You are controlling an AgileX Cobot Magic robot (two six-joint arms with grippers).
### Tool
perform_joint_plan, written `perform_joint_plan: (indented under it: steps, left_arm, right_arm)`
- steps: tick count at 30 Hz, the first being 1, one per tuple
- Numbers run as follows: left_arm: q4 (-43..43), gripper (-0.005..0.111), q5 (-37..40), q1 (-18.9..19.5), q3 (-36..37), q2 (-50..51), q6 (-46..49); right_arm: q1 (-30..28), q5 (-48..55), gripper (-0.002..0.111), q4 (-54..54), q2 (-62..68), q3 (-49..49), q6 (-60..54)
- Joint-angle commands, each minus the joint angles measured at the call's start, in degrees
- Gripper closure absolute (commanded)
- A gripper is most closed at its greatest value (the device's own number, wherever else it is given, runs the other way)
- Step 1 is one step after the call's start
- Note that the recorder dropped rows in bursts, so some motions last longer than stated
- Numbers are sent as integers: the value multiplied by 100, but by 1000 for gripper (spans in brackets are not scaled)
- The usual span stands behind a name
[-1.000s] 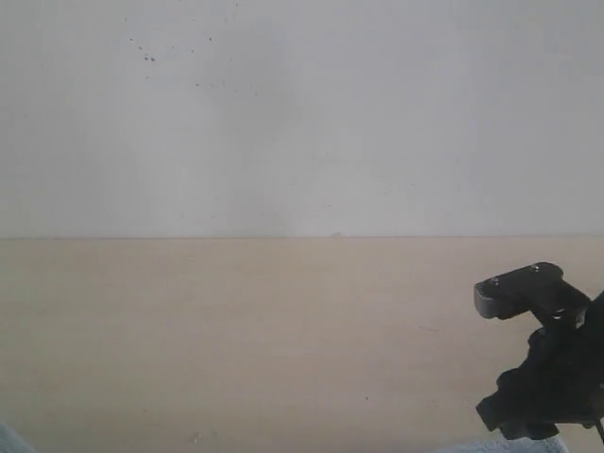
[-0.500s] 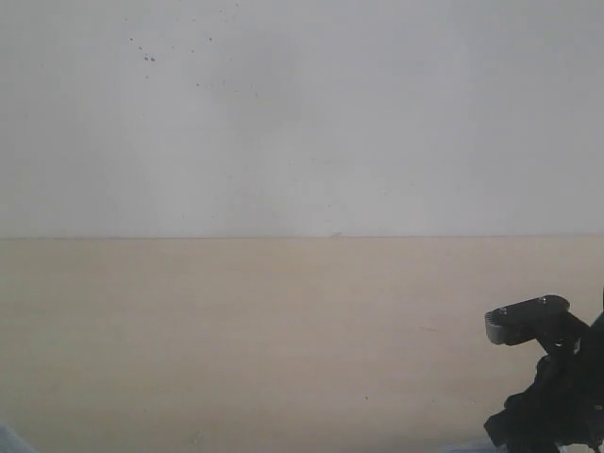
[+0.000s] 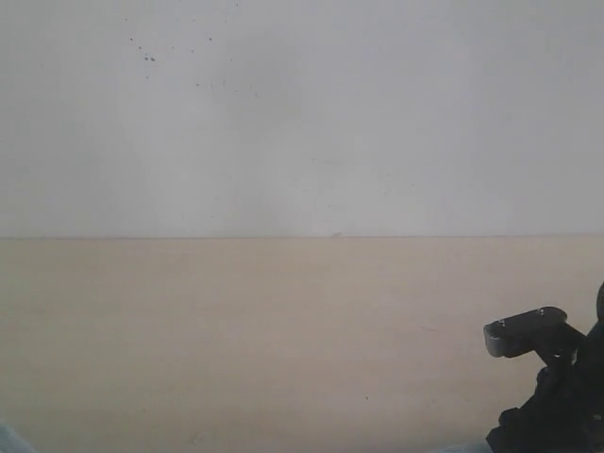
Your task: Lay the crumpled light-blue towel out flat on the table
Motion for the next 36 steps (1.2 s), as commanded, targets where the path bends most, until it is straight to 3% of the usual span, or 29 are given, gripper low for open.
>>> perform_joint_plan:
  steps: [1, 3, 9, 19, 26, 36]
  left_arm:
    - [-7, 102, -80, 14, 5, -20, 63]
    - [-7, 102, -80, 14, 5, -20, 63]
    - [-7, 102, -80, 14, 5, -20, 63]
    - [162, 102, -80, 14, 5, -289, 61]
    - [143, 102, 358, 14, -320, -1385, 95]
    - [-1428, 102, 1952, 14, -1809, -3525, 2451]
  right_arm:
    - [-38, 40, 47, -52, 107, -14, 1]
    - [-38, 28, 57, -52, 118, -14, 1]
    - [-38, 49, 108, 76, 62, -14, 2]
    - [-38, 180, 106, 41, -1541, -14, 245]
    - [-38, 747, 106, -76, -3588, -14, 462]
    - [173, 2127, 106, -1956, -7218, -90, 1755]
